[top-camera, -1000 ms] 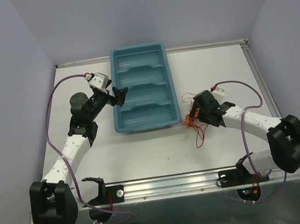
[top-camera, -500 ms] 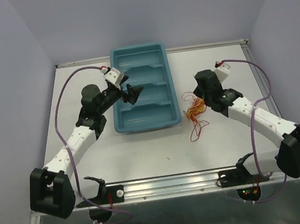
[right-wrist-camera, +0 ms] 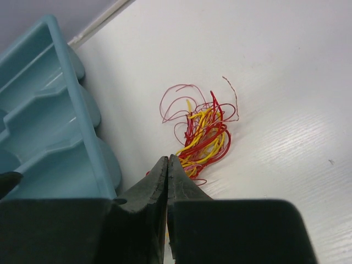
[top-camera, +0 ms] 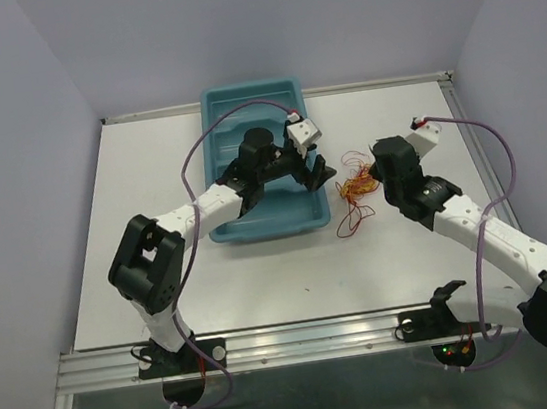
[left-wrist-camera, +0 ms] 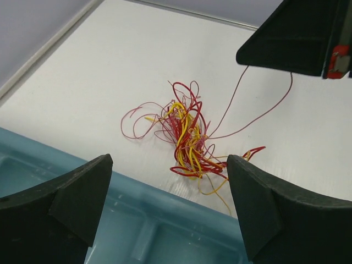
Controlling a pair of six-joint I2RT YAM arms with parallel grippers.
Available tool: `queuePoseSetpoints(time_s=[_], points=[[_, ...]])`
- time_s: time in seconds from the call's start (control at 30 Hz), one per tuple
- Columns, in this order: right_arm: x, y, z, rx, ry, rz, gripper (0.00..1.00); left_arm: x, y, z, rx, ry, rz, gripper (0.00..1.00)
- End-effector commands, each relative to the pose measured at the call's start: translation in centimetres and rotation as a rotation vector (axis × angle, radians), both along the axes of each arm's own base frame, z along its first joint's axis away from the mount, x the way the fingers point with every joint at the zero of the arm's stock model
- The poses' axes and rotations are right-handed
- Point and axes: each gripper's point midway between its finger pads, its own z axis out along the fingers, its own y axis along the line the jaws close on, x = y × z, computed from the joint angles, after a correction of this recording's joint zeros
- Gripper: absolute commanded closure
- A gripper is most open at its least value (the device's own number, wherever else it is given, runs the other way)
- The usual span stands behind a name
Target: Untangle the cables
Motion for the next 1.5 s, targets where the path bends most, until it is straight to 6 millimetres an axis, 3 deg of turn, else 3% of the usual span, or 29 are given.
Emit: queuePoseSetpoints(time_s=[0.0, 0.27, 0.4, 0.43, 0.47, 0.53, 0.6, 0.63, 0.67, 0.7, 0.8, 0.83, 0.93, 1.0, 1.13, 1.17, 1.33, 1.47], points=[[0.2, -1.4, 2.0, 0.016, -0.096, -0.086, 0.96, -0.1, -2.3, 2.5, -0.058, -0.046, -0.032, 0.01], [-1.1, -2.9, 2.3, 0.084, -0.157, -0.165, 0.96, -0.9, -5.2, -3.0, 0.098, 0.028, 0.099, 0.01], [-1.6, -3.3, 2.5, 0.115, -0.181, -0.184, 0.96, 1.9, -5.4, -5.5, 0.155, 0.120, 0.231, 0.03], [-1.8, -3.5, 2.6, 0.123, -0.188, -0.195, 0.96, 3.1, -5.4, -5.3, 0.156, 0.119, 0.282, 0.04], [-1.9, -3.5, 2.3, 0.124, -0.187, -0.198, 0.96, 3.7, -5.6, -6.7, 0.169, 0.149, 0.301, 0.05], [-1.8, -3.6, 2.4, 0.131, -0.193, -0.202, 0.96, 4.5, -5.9, -7.7, 0.183, 0.173, 0.323, 0.05], [-1.8, -3.5, 2.3, 0.127, -0.190, -0.201, 0.96, 6.3, -7.1, -8.0, 0.198, 0.169, 0.339, 0.05], [-1.7, -3.5, 2.4, 0.130, -0.192, -0.202, 0.96, 7.1, -6.6, -8.9, 0.241, 0.184, 0.385, 0.05], [-1.7, -3.5, 2.2, 0.129, -0.189, -0.203, 0.96, 8.0, -7.2, -7.7, 0.224, 0.174, 0.390, 0.05], [-1.7, -3.5, 2.0, 0.126, -0.183, -0.203, 0.96, 8.7, -6.7, -9.5, 0.252, 0.209, 0.395, 0.05], [-1.6, -3.5, 2.0, 0.127, -0.185, -0.207, 0.96, 10.0, -5.5, -10.7, 0.245, 0.259, 0.414, 0.05], [-1.6, -3.5, 1.9, 0.124, -0.184, -0.207, 0.96, 11.1, -4.3, -11.1, 0.244, 0.274, 0.444, 0.05], [-1.6, -3.5, 1.8, 0.120, -0.182, -0.208, 0.96, 12.9, -1.9, -11.2, 0.197, 0.337, 0.522, 0.05], [-1.6, -3.5, 1.7, 0.118, -0.176, -0.205, 0.96, 14.8, 1.0, -11.3, 0.152, 0.391, 0.593, 0.05], [-1.4, -3.2, 1.2, 0.114, -0.161, -0.194, 0.96, 17.2, 5.2, -10.2, 0.128, 0.328, 0.747, 0.05], [-1.3, -3.1, 1.1, 0.114, -0.159, -0.192, 0.95, 16.8, 5.9, -10.0, 0.134, 0.314, 0.760, 0.04], [-1.3, -2.9, 0.9, 0.113, -0.151, -0.180, 0.95, 16.1, 6.1, -10.1, 0.183, 0.296, 0.733, 0.04], [-1.3, -2.8, 0.9, 0.113, -0.149, -0.175, 0.95, 14.6, 4.6, -9.3, 0.197, 0.267, 0.657, 0.04]])
